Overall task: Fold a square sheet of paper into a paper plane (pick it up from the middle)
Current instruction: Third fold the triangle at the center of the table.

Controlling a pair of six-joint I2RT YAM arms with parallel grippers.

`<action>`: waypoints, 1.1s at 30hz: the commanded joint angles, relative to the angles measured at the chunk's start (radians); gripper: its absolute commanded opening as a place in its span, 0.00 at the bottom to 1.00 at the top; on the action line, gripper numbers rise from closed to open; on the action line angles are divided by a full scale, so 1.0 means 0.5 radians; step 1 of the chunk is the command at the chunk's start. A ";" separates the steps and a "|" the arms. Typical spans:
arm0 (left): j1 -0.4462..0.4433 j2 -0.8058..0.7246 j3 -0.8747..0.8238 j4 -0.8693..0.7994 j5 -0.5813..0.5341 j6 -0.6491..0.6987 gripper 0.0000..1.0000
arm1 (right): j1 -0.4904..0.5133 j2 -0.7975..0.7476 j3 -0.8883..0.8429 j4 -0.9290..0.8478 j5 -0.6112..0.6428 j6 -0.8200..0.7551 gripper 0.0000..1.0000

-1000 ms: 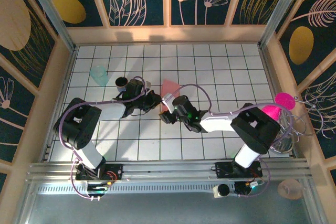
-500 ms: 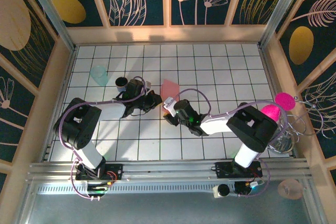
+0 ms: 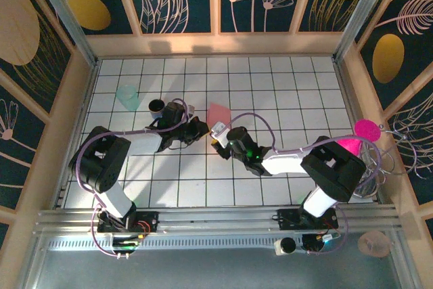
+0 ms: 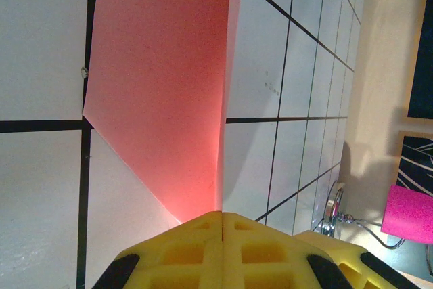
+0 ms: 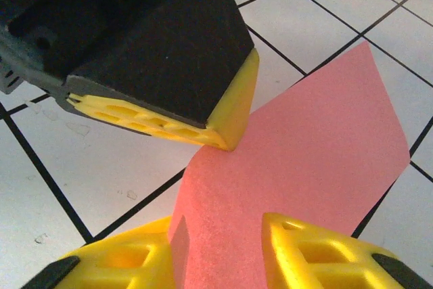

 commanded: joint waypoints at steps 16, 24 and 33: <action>0.072 -0.240 0.092 -0.371 -0.320 0.282 0.41 | -0.033 0.035 0.027 -0.121 -0.680 0.233 0.00; 0.058 -0.096 0.141 -0.287 -0.190 0.283 0.31 | -0.037 0.108 -0.004 -0.031 -1.010 0.481 0.00; 0.022 0.174 0.229 -0.381 -0.227 0.387 0.19 | -0.058 0.132 -0.059 0.122 -1.252 0.687 0.00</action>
